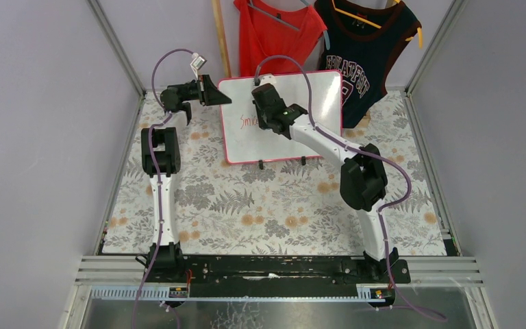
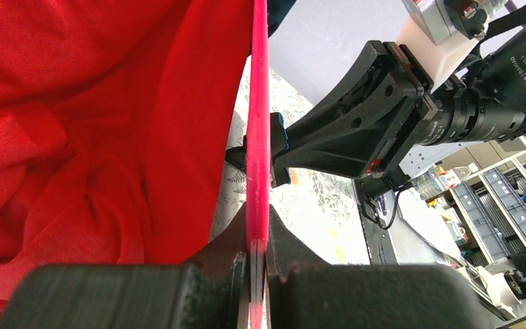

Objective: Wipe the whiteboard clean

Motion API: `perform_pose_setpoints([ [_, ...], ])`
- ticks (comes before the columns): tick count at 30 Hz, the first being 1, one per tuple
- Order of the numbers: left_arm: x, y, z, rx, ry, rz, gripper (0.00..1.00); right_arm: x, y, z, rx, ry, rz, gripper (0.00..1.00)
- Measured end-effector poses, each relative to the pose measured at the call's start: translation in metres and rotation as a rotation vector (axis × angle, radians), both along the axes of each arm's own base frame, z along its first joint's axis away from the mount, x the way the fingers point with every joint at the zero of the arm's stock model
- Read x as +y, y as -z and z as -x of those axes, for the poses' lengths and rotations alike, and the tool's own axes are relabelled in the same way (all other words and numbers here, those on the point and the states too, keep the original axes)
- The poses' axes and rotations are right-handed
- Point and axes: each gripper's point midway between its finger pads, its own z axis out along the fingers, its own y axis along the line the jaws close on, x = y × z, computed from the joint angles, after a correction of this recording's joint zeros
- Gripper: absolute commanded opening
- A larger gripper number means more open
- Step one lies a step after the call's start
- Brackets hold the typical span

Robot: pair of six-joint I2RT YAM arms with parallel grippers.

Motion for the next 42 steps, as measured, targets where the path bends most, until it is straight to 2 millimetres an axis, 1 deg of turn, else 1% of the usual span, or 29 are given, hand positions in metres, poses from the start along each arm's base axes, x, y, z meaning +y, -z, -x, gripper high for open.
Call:
perform_pose_setpoints([
  [4,0.0,0.0,0.0,-0.002,0.0,-0.001,0.0,0.002,0.002,0.001,0.0,-0.001,0.0,0.0],
  [8,0.0,0.0,0.0,0.001,0.0,0.0,0.0,-0.001,0.004,0.001,-0.013,0.008,0.006,0.0],
  [10,-0.001,0.0,0.0,0.001,0.0,0.001,0.0,-0.005,0.005,0.002,-0.018,0.011,0.005,0.0],
  [12,-0.002,0.0,0.0,0.001,0.002,0.002,0.0,-0.014,0.01,0.005,-0.008,0.019,0.011,0.0],
  [16,-0.005,0.0,0.001,0.0,0.006,0.005,0.0,-0.046,0.019,0.011,0.025,0.053,0.026,0.0],
  [23,-0.01,-0.001,0.001,-0.006,0.011,0.01,0.0,-0.127,0.026,0.013,0.059,0.182,0.063,0.0],
  [26,-0.01,-0.002,0.001,-0.007,0.011,0.01,0.0,-0.138,0.027,0.011,0.062,0.205,0.067,0.0],
  [29,-0.01,-0.001,0.001,-0.007,0.011,0.01,0.0,-0.137,0.027,0.012,0.061,0.203,0.065,0.0],
  [33,-0.01,-0.001,0.001,-0.008,0.011,0.01,0.0,-0.13,0.026,0.014,0.057,0.194,0.073,0.0],
  [34,-0.01,-0.001,0.001,-0.008,0.011,0.01,0.0,-0.125,0.026,0.015,0.058,0.187,0.076,0.0],
  [35,-0.01,-0.001,0.001,-0.007,0.011,0.01,0.0,-0.119,0.026,0.015,0.058,0.176,0.078,0.0],
  [37,-0.01,-0.001,0.001,-0.007,0.011,0.01,0.0,-0.1,0.026,0.014,0.056,0.145,0.08,0.0],
  [40,-0.01,-0.001,0.001,-0.007,0.01,0.01,0.0,-0.06,0.021,0.015,0.038,0.087,0.075,0.0],
  [42,-0.01,-0.001,0.001,-0.008,0.01,0.009,0.0,-0.04,0.02,0.016,0.03,0.054,0.068,0.0],
])
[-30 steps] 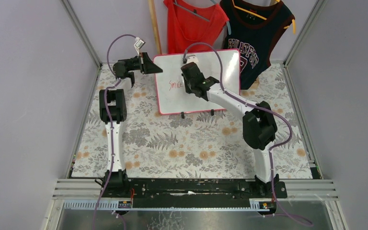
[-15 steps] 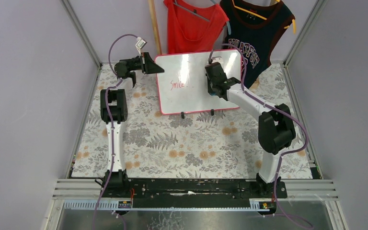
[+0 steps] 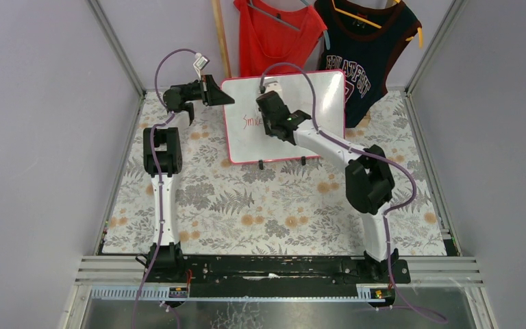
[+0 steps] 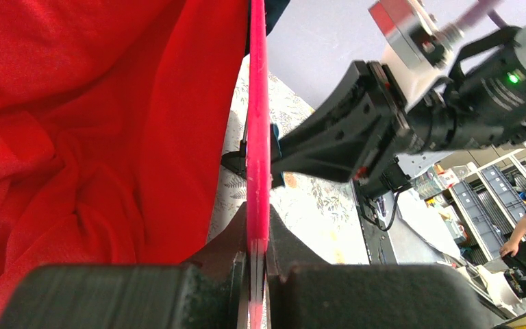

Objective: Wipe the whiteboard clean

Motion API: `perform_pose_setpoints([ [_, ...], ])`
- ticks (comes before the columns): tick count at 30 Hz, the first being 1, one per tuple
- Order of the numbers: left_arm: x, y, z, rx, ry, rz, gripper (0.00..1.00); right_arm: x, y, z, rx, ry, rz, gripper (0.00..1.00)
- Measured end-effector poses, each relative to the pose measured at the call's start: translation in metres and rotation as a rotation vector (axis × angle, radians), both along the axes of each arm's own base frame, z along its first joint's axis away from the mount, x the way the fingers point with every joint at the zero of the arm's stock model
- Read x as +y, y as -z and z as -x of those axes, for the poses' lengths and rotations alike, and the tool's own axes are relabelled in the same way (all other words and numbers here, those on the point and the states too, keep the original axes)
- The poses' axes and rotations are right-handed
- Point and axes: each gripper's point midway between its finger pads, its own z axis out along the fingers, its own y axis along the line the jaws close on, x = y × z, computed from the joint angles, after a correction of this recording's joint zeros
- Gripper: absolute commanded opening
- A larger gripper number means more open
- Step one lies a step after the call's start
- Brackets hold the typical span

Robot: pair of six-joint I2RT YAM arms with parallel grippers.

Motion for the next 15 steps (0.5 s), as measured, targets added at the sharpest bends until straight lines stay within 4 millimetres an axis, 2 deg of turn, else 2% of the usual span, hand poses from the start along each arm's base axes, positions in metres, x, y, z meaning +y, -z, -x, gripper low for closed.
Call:
perform_pose_setpoints([
  [2,0.0,0.0,0.0,0.001,0.0,0.0,0.0,0.021,0.001,0.001,-0.005,-0.032,-0.006,0.0],
  [5,0.0,0.0,0.0,0.002,-0.001,0.0,0.0,0.035,0.003,0.004,-0.003,-0.057,-0.007,0.0],
  [15,0.0,0.001,0.0,0.005,-0.002,0.004,0.0,0.023,0.002,-0.001,0.017,-0.052,-0.012,0.0],
])
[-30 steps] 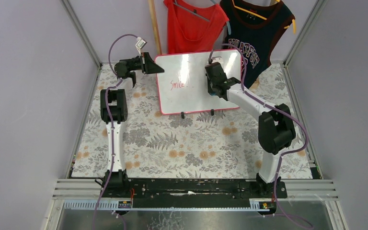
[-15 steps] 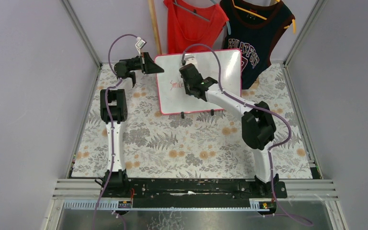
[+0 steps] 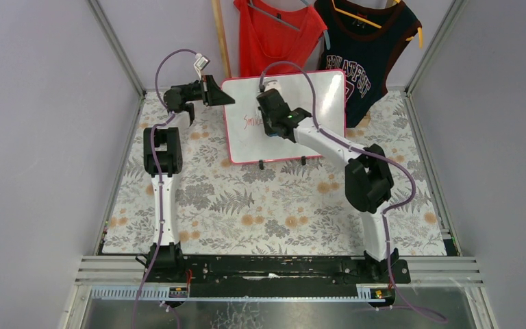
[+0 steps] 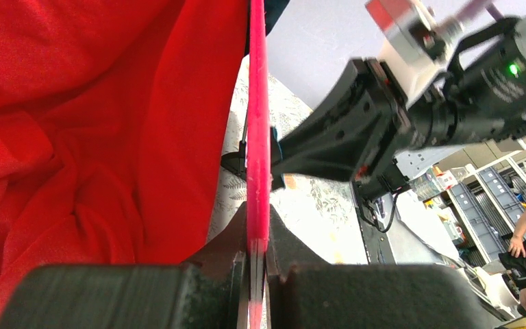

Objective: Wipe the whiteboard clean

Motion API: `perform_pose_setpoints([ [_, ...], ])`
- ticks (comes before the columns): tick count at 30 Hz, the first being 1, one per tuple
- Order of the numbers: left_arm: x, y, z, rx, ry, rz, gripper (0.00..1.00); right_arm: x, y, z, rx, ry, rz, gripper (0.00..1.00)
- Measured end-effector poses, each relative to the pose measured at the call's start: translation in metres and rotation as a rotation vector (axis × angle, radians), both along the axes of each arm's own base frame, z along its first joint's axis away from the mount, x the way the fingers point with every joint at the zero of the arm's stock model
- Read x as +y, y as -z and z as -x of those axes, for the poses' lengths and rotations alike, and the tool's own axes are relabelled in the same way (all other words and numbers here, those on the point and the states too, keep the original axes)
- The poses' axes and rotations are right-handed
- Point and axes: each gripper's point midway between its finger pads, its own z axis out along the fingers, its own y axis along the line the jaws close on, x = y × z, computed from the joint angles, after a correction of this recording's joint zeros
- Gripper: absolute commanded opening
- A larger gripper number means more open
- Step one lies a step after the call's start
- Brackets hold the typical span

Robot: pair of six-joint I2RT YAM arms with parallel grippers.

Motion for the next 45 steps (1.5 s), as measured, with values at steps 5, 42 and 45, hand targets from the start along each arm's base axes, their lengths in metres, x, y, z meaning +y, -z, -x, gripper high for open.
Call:
perform_pose_setpoints([
  [5,-0.001,0.0,0.0,0.0,0.0,0.002,0.0,-0.054,-0.018,-0.021,-0.012,0.091,-0.022,0.0],
  [42,0.004,0.0,0.003,-0.005,-0.008,-0.003,0.0,0.077,-0.02,-0.006,-0.022,-0.127,-0.112,0.0],
  [45,0.004,0.0,0.003,-0.007,-0.009,-0.003,0.0,0.085,-0.018,-0.003,-0.012,-0.147,-0.128,0.0],
])
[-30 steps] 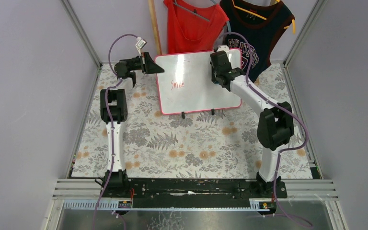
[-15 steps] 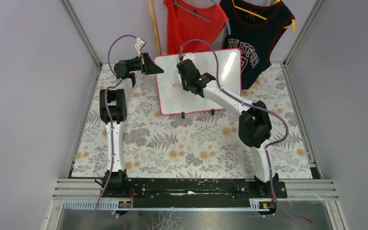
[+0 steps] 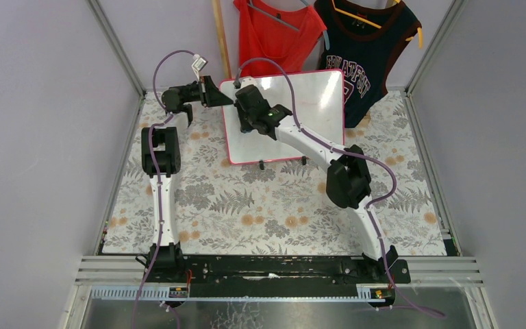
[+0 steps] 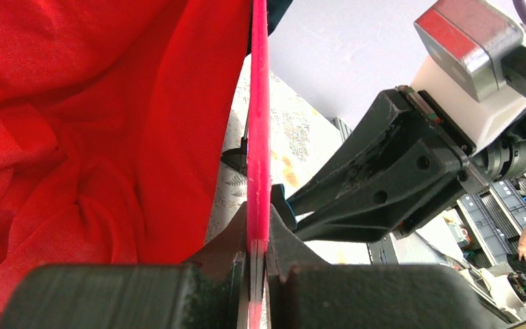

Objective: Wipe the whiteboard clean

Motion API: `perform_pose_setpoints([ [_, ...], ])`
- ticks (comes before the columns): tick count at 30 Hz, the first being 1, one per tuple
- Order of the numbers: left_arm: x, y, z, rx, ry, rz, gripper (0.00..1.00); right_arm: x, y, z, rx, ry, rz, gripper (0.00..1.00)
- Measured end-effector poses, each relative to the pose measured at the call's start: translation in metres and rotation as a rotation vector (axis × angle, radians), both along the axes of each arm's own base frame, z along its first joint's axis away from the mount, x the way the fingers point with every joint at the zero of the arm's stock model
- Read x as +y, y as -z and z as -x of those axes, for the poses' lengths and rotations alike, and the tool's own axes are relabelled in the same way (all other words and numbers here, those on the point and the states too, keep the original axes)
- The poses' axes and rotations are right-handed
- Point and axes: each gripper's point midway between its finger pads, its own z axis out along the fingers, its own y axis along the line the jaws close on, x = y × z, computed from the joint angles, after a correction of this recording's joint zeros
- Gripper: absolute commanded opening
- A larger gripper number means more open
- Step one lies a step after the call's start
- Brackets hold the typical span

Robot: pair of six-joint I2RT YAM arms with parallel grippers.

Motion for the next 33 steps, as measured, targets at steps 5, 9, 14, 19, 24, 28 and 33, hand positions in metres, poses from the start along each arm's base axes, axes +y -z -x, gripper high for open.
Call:
perform_pose_setpoints([
  [5,0.0,0.0,0.0,-0.001,0.0,0.0,0.0,0.013,0.006,0.005,0.01,-0.025,-0.007,0.0],
  [9,0.0,0.0,0.0,-0.002,0.0,0.0,0.0,0.014,0.008,0.007,0.003,-0.011,0.006,0.0],
  [14,-0.001,0.0,0.0,-0.002,0.002,0.0,0.0,0.009,0.008,0.006,-0.018,0.026,0.037,0.0],
  [19,-0.005,-0.001,0.001,-0.004,0.006,0.004,0.0,-0.005,0.011,0.006,-0.02,0.071,0.089,0.0],
  [24,-0.005,-0.001,0.001,-0.005,0.006,0.004,0.0,-0.043,0.018,0.009,0.006,0.136,0.164,0.0],
  [28,-0.006,-0.001,0.001,-0.005,0.007,0.005,0.0,-0.094,0.019,0.007,0.022,0.22,0.215,0.0],
  [33,-0.006,-0.001,0.001,-0.006,0.007,0.005,0.0,-0.15,0.013,0.0,0.019,0.327,0.255,0.0],
])
